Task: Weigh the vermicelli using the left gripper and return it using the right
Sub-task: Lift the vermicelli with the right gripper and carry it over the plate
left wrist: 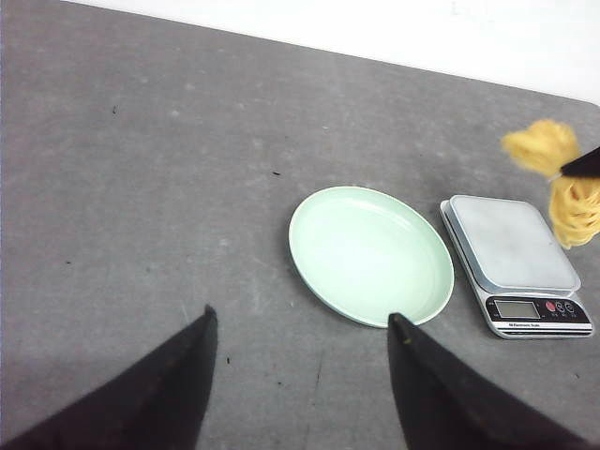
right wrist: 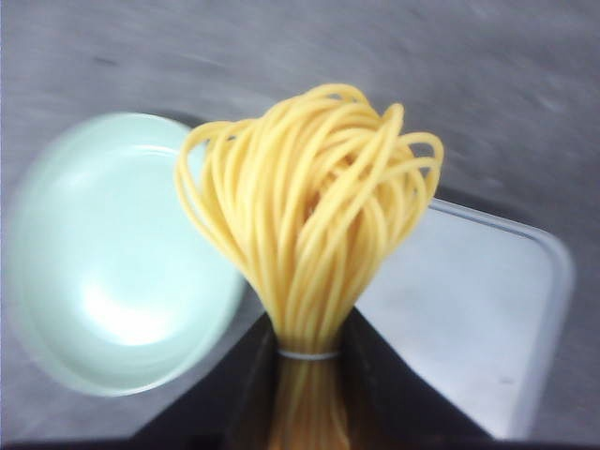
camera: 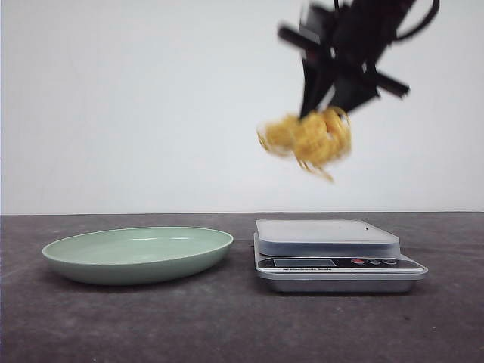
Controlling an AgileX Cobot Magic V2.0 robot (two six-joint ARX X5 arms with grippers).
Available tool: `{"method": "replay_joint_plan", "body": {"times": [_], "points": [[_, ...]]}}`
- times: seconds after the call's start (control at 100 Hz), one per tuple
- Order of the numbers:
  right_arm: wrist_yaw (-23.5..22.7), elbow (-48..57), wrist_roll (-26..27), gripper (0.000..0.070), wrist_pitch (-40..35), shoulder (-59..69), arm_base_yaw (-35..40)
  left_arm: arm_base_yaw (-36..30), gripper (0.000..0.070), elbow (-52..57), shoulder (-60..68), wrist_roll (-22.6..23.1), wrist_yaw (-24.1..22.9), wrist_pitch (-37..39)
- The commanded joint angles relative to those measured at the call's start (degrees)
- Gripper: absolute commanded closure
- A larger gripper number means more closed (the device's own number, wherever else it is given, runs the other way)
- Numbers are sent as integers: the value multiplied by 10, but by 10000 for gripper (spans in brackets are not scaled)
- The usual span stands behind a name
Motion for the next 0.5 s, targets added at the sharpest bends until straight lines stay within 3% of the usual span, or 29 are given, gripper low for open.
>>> {"method": "replay_joint_plan", "body": {"times": [0.0,0.22,0.49], "points": [[-13,14,4,700,18,-3,20,-2,358,6,2,-5,-3,2],[-13,14,58,700,110,-11,97,-2,358,6,2,-5,-3,-2],[-21,14,160,700,261,48,161,-2,358,6,2,-7,-3,-4]]}}
